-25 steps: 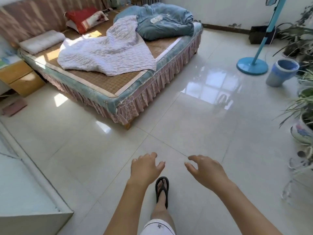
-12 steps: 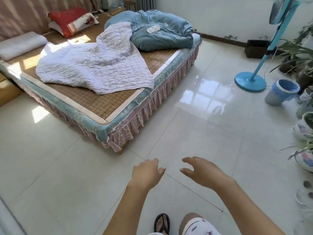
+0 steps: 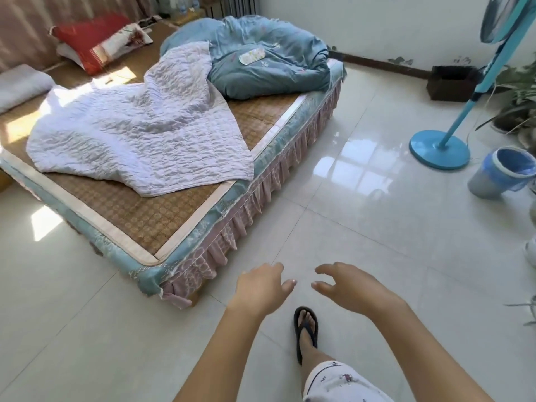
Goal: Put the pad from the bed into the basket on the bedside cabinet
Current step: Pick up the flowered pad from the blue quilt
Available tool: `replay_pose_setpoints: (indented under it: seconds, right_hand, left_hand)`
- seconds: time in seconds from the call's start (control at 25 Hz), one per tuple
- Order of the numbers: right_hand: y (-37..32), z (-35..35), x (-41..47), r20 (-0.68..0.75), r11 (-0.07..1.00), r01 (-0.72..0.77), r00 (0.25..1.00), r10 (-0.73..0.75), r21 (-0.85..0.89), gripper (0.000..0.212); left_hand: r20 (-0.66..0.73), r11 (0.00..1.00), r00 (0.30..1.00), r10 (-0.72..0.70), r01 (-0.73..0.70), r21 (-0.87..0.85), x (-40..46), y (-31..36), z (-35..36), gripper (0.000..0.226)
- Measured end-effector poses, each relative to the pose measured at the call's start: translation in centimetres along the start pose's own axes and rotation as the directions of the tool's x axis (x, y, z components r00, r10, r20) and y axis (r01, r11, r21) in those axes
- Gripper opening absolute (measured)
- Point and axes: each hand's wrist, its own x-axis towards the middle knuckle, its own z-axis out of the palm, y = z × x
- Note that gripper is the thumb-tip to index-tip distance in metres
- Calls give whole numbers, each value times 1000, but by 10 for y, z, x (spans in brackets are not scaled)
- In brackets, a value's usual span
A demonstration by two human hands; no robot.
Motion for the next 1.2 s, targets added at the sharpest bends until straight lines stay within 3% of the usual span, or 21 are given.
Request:
replay_pose_setpoints:
  seconds: [0.2, 0.44, 1.0, 1.2]
  right_hand:
    - [21, -106, 106, -27, 999, 37, 999, -38, -23, 49]
    - [30, -183, 215, 6, 997, 72, 997, -72, -9, 48]
    - [15, -379, 519, -11, 997, 60, 998, -61, -44, 46]
    - [19, -438, 605, 46, 998, 37, 998, -34, -59, 43]
  left_hand:
    - [7, 998, 998, -63, 63, -23, 107, 25, -76, 50]
    - [0, 995, 995, -95, 95, -8, 220, 36, -142, 53]
    - [-15, 999, 999, -43, 43, -23, 538, -6, -335, 46]
    - [33, 998, 998, -47, 48, -39, 624, -11, -392, 49]
